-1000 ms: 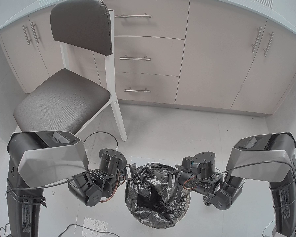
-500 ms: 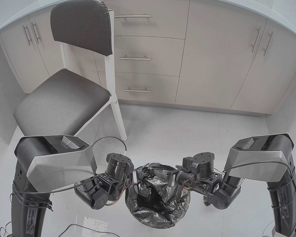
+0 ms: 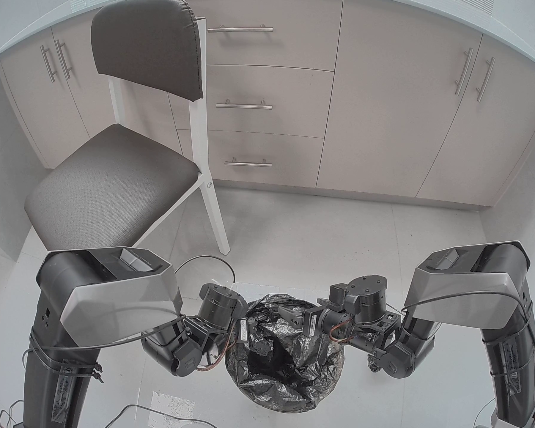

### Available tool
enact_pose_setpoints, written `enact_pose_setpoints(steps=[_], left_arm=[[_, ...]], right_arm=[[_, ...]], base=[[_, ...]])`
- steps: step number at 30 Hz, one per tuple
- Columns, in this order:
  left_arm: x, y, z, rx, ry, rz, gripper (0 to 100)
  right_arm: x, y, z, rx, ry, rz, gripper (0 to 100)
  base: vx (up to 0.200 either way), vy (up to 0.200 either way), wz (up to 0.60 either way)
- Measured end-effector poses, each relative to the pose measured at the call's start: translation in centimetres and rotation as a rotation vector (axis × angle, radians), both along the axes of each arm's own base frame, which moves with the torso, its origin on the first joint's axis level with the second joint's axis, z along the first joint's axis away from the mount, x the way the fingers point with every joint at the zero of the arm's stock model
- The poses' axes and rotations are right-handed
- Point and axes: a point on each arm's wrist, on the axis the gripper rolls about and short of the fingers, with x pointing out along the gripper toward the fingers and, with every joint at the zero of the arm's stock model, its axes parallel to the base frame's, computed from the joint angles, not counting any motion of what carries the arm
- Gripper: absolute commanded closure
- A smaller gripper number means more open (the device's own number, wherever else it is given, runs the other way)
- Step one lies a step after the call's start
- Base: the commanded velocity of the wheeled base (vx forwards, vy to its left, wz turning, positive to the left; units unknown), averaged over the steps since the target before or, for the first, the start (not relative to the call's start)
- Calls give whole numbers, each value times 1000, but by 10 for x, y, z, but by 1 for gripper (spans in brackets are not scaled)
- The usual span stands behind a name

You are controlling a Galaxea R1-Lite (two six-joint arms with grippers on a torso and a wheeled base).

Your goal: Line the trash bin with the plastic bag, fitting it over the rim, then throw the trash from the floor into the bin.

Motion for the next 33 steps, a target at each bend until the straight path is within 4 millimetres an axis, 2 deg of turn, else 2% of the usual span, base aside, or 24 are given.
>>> enact_pose_setpoints(steps=[5, 13, 22, 33], left_arm=[[16, 2, 1, 35, 55, 29, 0], [49, 2, 11, 22, 37, 72, 0], [57, 0, 6, 21, 32, 76, 0], [66, -1, -3, 85, 129, 80, 0]], right_arm=[[0, 0, -1, -1, 1, -1, 0], [0, 0, -2, -3, 4, -2, 0], [0, 0, -5, -8, 8, -2, 0], [0, 0, -7, -11, 12, -1, 0]], base=[[0, 0, 0], [0, 0, 0], [0, 0, 0], [0, 0, 0]])
